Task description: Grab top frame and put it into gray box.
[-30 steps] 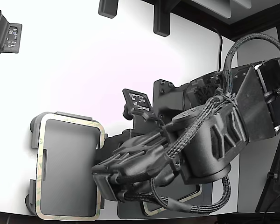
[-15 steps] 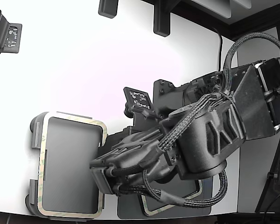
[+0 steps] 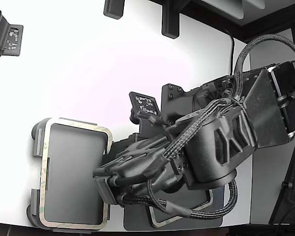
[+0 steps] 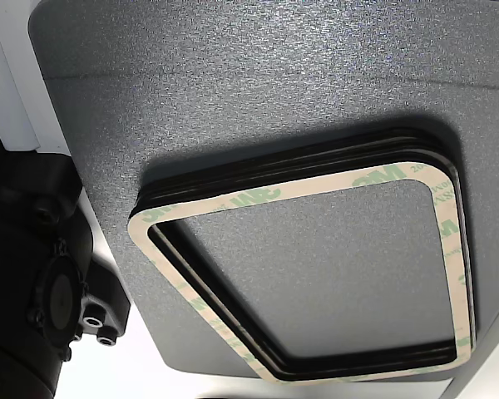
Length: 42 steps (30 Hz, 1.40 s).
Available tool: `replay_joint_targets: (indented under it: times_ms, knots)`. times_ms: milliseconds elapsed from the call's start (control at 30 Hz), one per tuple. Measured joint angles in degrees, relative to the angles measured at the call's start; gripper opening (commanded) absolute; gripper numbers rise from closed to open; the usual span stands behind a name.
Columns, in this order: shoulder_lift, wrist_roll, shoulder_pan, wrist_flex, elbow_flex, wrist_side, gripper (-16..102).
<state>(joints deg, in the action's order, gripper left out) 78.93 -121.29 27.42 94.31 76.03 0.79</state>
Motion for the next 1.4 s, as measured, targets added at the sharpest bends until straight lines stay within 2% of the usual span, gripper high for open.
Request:
replay_joint_targets:
  times_ms: [1400]
  knots:
    - [-2.4,0.5,-0.1,-0.1,-0.4,-0.7,-11]
